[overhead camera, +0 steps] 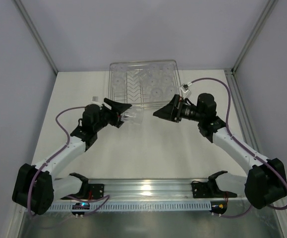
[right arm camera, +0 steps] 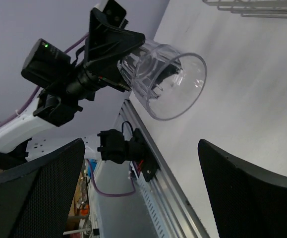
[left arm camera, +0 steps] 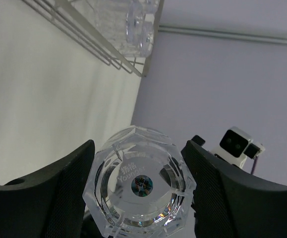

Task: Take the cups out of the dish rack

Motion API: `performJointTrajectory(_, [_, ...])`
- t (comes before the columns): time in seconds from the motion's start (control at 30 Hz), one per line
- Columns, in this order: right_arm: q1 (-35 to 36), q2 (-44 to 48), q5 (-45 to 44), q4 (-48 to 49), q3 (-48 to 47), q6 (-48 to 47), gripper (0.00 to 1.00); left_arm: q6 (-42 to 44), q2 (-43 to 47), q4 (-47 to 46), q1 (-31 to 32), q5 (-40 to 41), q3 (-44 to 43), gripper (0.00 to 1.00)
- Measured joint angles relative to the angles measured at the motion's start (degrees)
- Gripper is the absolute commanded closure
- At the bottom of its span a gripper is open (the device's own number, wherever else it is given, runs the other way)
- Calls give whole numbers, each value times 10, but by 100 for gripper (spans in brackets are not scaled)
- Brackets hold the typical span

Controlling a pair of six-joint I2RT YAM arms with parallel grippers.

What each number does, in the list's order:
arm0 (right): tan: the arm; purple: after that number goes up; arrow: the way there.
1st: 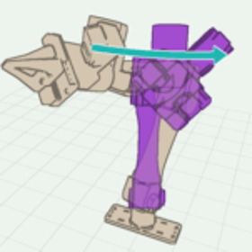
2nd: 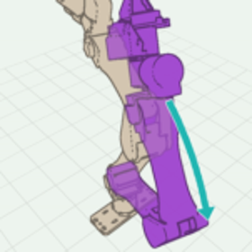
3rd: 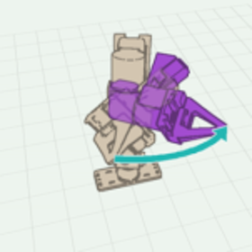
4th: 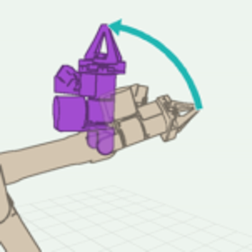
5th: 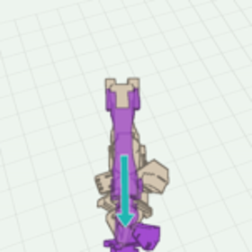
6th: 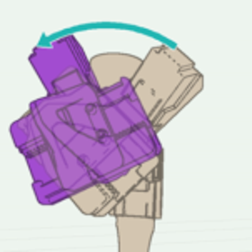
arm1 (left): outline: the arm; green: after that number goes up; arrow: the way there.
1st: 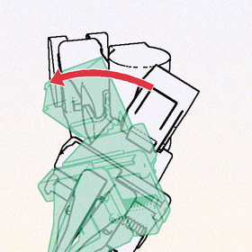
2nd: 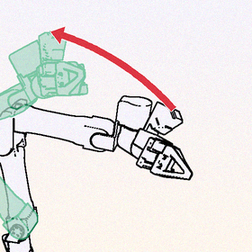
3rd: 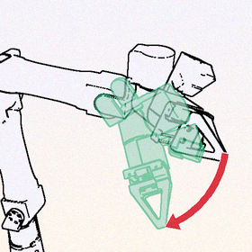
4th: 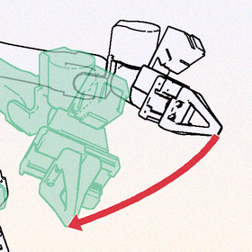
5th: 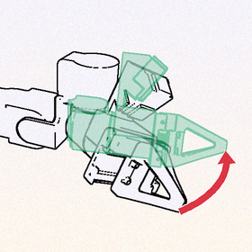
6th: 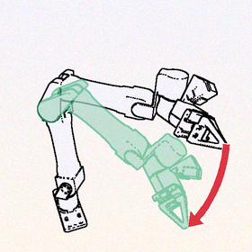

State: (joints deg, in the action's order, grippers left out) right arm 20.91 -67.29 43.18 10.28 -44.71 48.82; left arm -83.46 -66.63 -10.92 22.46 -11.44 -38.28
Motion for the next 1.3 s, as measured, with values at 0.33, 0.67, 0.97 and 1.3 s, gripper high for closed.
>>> performJointTrajectory(0.33, [35, -34, 62, 121, 6, 56, 0, -87, 67, -59, 37, -25, 88, 100])
performJointTrajectory(0.67, [98, -108, 65, 156, 3, 85, 75, -112, 38, -89, 98, -1, 88, 100])
performJointTrajectory(0.97, [97, -85, 45, 140, 5, 87, 96, -118, 37, -113, 102, 21, 87, 3])
performJointTrajectory(1.3, [60, 34, -190, -247, -73, -99, 96, -9, 86, 87, 86, 123, 28, 0])
